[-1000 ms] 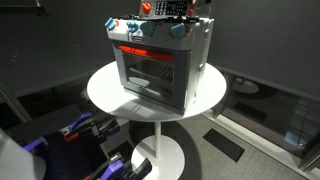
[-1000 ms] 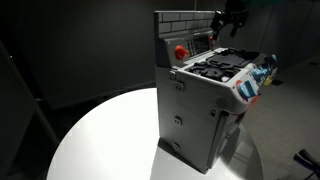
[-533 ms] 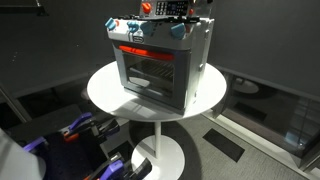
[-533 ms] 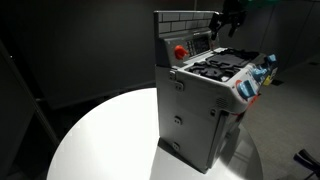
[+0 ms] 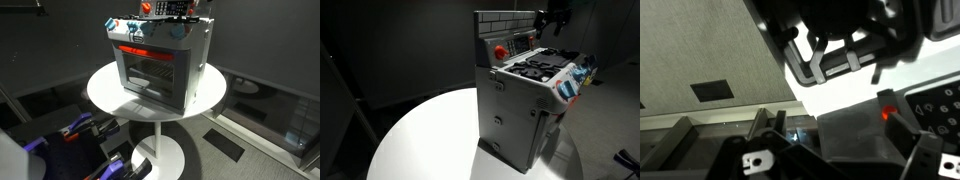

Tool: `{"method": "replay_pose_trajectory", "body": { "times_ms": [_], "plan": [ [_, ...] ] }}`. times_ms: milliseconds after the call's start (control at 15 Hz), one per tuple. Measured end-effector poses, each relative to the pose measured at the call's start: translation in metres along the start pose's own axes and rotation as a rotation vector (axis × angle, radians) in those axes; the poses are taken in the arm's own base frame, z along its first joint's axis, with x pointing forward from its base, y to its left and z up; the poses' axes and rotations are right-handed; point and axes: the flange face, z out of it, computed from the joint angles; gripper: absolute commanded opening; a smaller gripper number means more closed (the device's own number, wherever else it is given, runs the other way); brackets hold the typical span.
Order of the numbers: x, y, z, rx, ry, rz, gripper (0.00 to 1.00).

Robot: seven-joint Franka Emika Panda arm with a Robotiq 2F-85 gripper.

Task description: Press a switch on the stove

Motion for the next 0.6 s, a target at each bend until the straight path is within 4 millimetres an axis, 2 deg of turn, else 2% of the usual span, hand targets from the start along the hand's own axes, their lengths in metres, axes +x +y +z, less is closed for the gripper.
{"method": "replay_pose_trajectory", "body": {
  "times_ms": [267, 600],
  "plan": [
    [-0.019, 0.009, -0.014, 0.002, -0.111, -0.004, 1.00],
    [-0.054, 0.024, -0.027, 0.025, -0.230, -0.064, 1.00]
  ]
}}
